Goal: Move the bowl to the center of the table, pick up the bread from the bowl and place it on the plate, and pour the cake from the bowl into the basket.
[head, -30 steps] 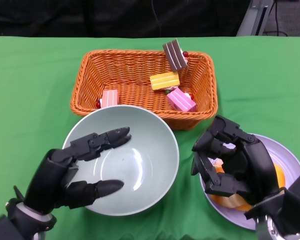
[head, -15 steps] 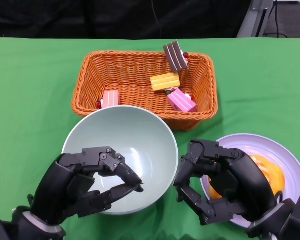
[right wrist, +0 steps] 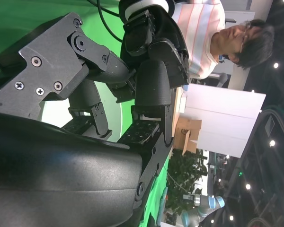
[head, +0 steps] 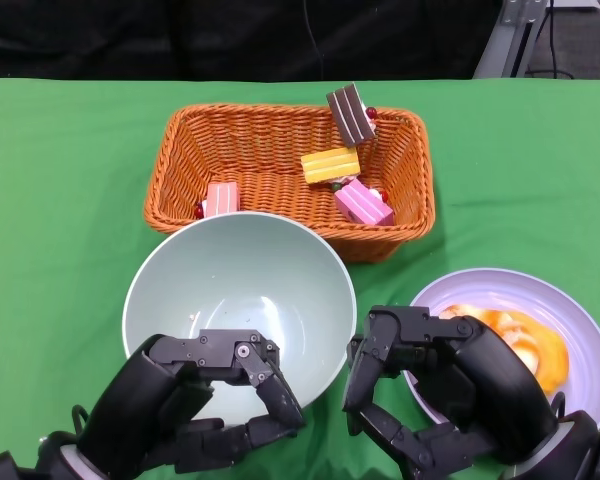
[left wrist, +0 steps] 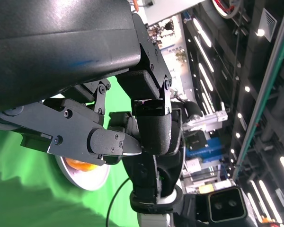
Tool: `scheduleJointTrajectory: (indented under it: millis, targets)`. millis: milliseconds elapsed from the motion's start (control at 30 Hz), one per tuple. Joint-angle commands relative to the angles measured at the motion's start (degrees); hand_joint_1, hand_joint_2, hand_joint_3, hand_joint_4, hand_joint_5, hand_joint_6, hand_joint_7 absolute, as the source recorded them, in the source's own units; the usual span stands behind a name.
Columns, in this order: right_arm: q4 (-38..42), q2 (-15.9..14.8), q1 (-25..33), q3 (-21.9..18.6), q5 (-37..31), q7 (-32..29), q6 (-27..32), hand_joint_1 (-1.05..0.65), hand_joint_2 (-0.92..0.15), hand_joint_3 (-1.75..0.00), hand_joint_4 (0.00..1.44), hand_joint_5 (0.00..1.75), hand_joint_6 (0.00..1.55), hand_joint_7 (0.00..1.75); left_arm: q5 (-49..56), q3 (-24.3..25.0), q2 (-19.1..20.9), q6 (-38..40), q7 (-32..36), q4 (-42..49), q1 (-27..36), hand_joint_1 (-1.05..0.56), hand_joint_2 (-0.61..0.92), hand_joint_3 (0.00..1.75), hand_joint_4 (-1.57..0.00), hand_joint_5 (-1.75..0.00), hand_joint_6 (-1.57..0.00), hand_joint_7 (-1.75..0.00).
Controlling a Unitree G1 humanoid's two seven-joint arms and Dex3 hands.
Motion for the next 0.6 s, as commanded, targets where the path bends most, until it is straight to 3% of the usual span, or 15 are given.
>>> scheduleJointTrajectory:
  millis: [33, 67, 133, 267, 600]
  targets:
    - [-1.27, -0.64, 0.76, 0.03, 0.95, -0.07, 0.74, -0.14, -0.42, -1.18, 0.78, 1.62, 0.76, 1.29, -0.98, 1.17, 0.18, 1.77, -1.97, -1.69, 1.27, -0.15, 0.90, 0.29, -0.70, -1.55, -0.81, -1.11]
    - [-1.47, -0.64, 0.87, 0.05, 0.94, -0.14, 0.90, -0.14, -0.42, -1.18, 0.78, 1.62, 0.76, 1.30, -0.98, 1.34, 0.04, 2.17, -2.31, -2.01, 1.46, -0.15, 0.89, 0.31, -0.70, -1.54, -0.81, -1.12]
    - [-1.93, -0.63, 1.11, 0.08, 0.49, -0.53, 1.01, -0.14, -0.42, -1.18, 0.78, 1.63, 0.76, 1.30, -1.12, 1.66, -0.22, 3.03, -2.99, -2.61, 1.78, -0.12, 0.79, 0.53, -0.71, -1.56, -0.79, -1.16]
    - [-2.00, -0.62, 1.28, 0.07, 0.53, -0.63, 0.75, -0.14, -0.41, -1.20, 0.79, 1.62, 0.77, 1.30, -2.42, 2.10, -1.07, 5.46, -3.92, -4.22, 2.63, -0.08, 0.68, 0.81, -0.72, -1.58, -0.80, -1.18]
    - [-3.09, -0.79, 1.45, 0.09, 0.31, -1.07, 1.29, -0.15, -0.42, -1.21, 0.80, 1.65, 0.77, 1.31, -1.64, 3.63, -3.03, 5.44, -6.03, -3.79, 2.28, -0.11, 0.75, 0.67, -0.73, -1.59, -0.76, -1.27]
